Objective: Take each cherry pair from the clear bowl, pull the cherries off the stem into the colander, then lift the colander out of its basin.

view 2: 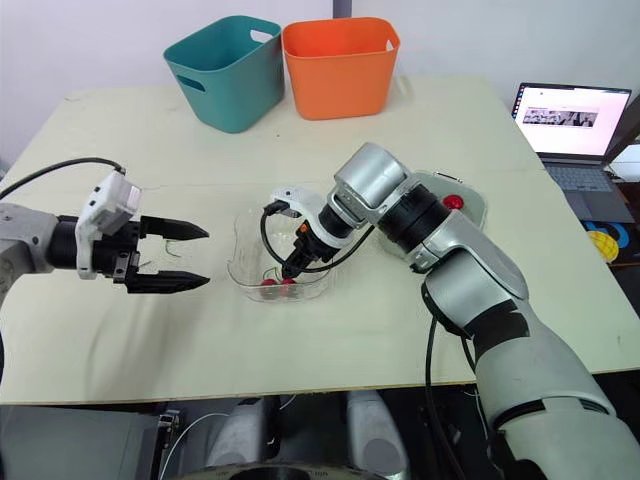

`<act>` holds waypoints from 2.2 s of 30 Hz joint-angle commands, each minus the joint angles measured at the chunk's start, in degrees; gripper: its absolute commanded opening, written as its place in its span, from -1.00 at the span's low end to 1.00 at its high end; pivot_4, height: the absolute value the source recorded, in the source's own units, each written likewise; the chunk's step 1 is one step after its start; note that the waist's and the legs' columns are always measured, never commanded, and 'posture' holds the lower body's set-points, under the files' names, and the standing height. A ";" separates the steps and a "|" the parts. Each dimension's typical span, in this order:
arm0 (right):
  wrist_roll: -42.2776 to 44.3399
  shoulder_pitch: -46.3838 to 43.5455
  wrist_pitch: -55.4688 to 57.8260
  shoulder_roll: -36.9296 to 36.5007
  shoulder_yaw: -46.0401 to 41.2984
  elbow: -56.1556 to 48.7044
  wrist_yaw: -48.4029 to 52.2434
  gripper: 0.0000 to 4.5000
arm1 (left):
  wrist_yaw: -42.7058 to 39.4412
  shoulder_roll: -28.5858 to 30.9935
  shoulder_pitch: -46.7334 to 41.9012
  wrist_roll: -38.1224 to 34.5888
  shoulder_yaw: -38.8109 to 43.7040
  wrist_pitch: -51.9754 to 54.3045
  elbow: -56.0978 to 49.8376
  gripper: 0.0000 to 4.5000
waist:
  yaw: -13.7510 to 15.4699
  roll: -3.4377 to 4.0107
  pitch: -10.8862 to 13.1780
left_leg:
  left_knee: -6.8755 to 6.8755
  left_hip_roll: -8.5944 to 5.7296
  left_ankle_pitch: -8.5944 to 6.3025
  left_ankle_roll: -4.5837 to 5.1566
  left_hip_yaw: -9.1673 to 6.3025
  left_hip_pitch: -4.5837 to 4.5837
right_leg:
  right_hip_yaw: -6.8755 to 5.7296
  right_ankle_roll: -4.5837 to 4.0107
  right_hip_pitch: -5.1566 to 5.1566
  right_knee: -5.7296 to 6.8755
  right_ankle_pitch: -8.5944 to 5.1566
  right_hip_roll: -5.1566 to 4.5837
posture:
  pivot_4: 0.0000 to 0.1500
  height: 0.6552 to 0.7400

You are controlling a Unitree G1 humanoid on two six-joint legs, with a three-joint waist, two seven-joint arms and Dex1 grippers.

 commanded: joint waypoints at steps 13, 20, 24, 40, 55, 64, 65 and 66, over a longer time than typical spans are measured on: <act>-9.62 -2.47 -11.21 5.07 5.35 10.27 14.22 0.16 | 1.94 0.96 1.53 -0.94 3.01 -0.05 -3.45 1.00 | 0.00 0.00 0.00 | 0.00 0.00 0.00 0.00 -0.01 0.00 | -0.01 0.01 -0.01 0.01 0.01 0.00 | 1.00 1.00; -13.57 -1.81 -13.44 6.49 6.22 9.17 16.80 0.02 | 3.55 0.45 2.21 -1.14 3.81 -0.07 -3.61 1.00 | 0.01 0.01 0.00 | 0.00 0.00 0.00 0.00 -0.02 0.00 | -0.02 0.01 -0.01 0.02 0.01 0.00 | 1.00 1.00; -15.23 -1.14 -13.67 6.36 6.30 7.20 16.88 -0.55 | 4.28 -0.24 1.32 -1.05 3.56 -0.24 -3.05 1.00 | -0.01 0.00 0.00 | 0.00 0.00 0.00 0.00 -0.02 0.00 | -0.02 0.01 -0.02 0.02 0.01 0.00 | 1.00 1.00; -18.71 -0.87 -16.62 3.55 4.79 2.12 17.09 -0.57 | 4.13 -2.21 -3.16 0.71 0.39 -1.33 0.57 1.00 | 0.02 0.00 0.00 | 0.01 -0.01 0.00 -0.01 -0.03 0.00 | -0.03 0.00 0.00 0.03 0.02 0.00 | 1.00 1.00; -24.08 -0.26 -24.10 3.35 5.66 3.79 20.37 0.79 | 4.18 -2.73 -3.02 1.09 0.32 -1.70 0.78 1.00 | 0.00 0.00 0.00 | 0.01 0.00 0.00 -0.01 -0.03 0.00 | -0.02 0.00 -0.01 0.04 0.03 0.00 | 1.00 1.00; -28.76 1.10 -27.36 5.30 6.31 5.57 19.83 0.79 | 4.92 -2.98 -2.85 0.40 1.00 -1.37 0.41 1.00 | 0.05 0.00 0.00 | 0.01 -0.01 0.00 -0.01 -0.03 0.00 | -0.02 0.00 0.00 0.05 0.03 0.00 | 1.00 1.00; -29.24 1.27 -27.66 5.33 6.49 5.40 19.94 0.71 | 5.04 -3.03 -2.84 0.34 1.05 -1.38 0.41 1.00 | 0.05 0.00 0.00 | 0.01 -0.01 0.00 -0.01 -0.03 0.00 | -0.02 0.00 0.00 0.05 0.03 0.00 | 1.00 1.00; -29.62 1.43 -27.76 5.43 6.53 5.24 19.98 0.61 | 5.27 -3.16 -2.94 0.27 1.14 -1.41 0.47 1.00 | 0.05 0.00 0.00 | 0.01 -0.01 0.00 -0.01 -0.03 0.00 | -0.02 0.00 0.00 0.05 0.03 0.00 | 1.00 1.00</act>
